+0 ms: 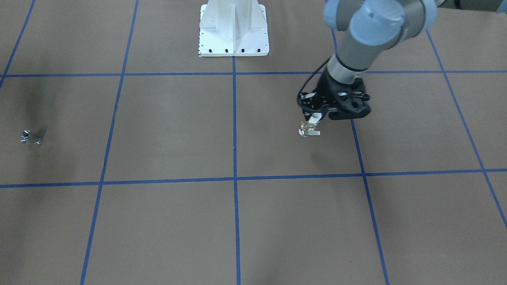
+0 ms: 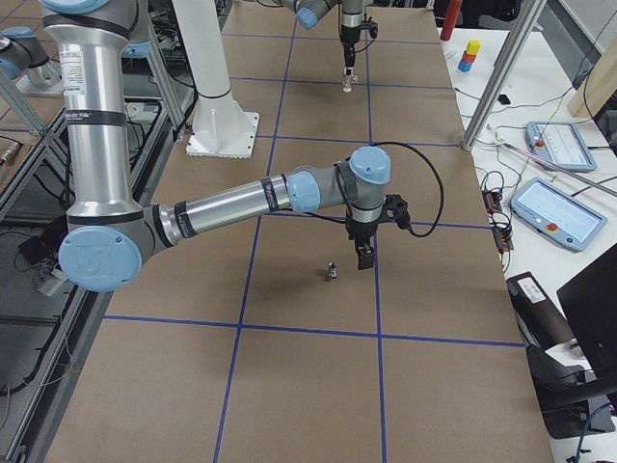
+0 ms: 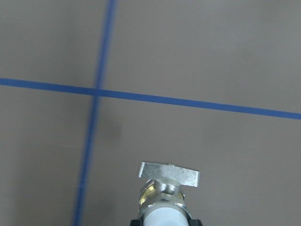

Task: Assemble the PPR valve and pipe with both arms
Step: 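Lift the valve fitting with the left gripper and carry it to table center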

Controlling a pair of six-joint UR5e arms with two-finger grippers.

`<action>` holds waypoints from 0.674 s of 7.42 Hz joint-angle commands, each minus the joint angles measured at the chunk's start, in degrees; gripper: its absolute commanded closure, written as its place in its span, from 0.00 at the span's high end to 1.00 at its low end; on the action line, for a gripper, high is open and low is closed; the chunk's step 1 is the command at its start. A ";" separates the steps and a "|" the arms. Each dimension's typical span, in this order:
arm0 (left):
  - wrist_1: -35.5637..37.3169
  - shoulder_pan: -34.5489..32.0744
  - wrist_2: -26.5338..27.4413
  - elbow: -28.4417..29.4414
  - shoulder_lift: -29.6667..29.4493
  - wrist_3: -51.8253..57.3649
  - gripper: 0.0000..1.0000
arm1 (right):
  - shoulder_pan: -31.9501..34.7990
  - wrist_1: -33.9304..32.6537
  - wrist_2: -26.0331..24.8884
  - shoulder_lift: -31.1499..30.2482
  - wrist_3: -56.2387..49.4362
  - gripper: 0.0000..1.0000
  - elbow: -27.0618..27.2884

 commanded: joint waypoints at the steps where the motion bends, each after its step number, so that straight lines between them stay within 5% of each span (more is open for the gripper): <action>1: 0.38 5.85 5.89 12.26 -13.44 -3.93 0.00 | 0.00 -0.01 -0.07 -0.09 0.17 1.00 -0.03; 3: -0.15 8.68 8.03 22.82 -21.82 -4.56 0.00 | 0.00 -0.01 -0.07 -0.09 0.17 1.00 -0.29; 5: -1.38 10.87 10.21 24.79 -21.93 -4.65 0.00 | 0.00 -0.01 0.02 -0.09 1.65 1.00 -0.21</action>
